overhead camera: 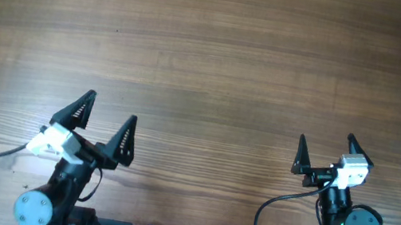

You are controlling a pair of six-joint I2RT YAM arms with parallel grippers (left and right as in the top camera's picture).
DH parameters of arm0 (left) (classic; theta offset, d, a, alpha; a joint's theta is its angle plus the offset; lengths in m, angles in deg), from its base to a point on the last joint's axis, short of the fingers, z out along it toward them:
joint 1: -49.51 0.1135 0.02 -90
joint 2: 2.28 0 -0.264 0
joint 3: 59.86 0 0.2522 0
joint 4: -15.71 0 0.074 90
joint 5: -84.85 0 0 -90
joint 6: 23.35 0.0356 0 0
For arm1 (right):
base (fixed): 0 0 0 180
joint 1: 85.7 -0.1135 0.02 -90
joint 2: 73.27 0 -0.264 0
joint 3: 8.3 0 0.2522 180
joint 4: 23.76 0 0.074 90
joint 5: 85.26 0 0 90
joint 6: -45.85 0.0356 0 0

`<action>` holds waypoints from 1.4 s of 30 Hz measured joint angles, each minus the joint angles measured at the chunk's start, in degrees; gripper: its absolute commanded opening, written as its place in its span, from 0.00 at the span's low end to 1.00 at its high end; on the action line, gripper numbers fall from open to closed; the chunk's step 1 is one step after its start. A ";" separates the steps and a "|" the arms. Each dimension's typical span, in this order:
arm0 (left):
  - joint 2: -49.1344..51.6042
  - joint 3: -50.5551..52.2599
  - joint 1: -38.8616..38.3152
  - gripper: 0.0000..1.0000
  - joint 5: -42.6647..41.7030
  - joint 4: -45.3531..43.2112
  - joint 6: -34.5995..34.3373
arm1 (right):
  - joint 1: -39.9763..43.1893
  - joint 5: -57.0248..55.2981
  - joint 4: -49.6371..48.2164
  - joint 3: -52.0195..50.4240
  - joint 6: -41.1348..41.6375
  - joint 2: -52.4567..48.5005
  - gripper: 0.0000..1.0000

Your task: Untangle cables

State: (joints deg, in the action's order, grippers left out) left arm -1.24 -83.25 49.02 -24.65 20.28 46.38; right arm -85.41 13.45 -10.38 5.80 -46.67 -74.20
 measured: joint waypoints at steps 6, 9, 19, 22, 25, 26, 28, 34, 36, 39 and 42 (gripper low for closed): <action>-0.04 2.86 0.00 1.00 10.54 -0.15 -4.55 | 0.00 0.00 0.00 0.00 -0.17 0.00 1.00; -0.20 5.66 0.00 1.00 12.98 -0.28 -5.22 | 0.00 0.00 0.00 0.00 -0.17 0.00 1.00; -0.26 9.05 0.00 1.00 18.10 11.78 -5.55 | 0.00 0.00 0.00 0.02 -0.20 0.00 1.00; -0.24 9.09 0.00 1.00 18.40 13.16 -4.15 | 0.00 0.00 0.00 0.00 -0.20 0.00 1.00; -0.24 9.09 0.00 1.00 18.40 13.16 -2.23 | 0.00 0.00 0.00 0.00 -0.20 0.00 1.00; -0.24 9.09 0.00 1.00 18.40 13.16 -1.84 | 0.00 0.00 0.00 0.00 -0.20 0.00 1.00; -0.24 9.09 0.00 1.00 18.40 13.16 -1.25 | 0.00 0.00 0.00 0.02 -0.20 0.00 1.00; -0.24 9.09 0.00 1.00 18.40 13.16 -0.79 | 0.00 0.00 0.00 0.02 -0.20 0.00 1.00; -0.24 9.09 0.00 1.00 18.40 13.16 -0.76 | 0.00 0.00 0.00 0.00 -0.20 0.00 1.00; -0.24 9.09 0.00 1.00 18.40 13.16 -0.79 | 0.00 0.00 0.00 0.00 -0.20 0.00 1.00; -0.24 9.09 0.00 1.00 18.40 13.16 -0.76 | 0.00 0.00 0.00 0.00 -0.20 0.00 1.00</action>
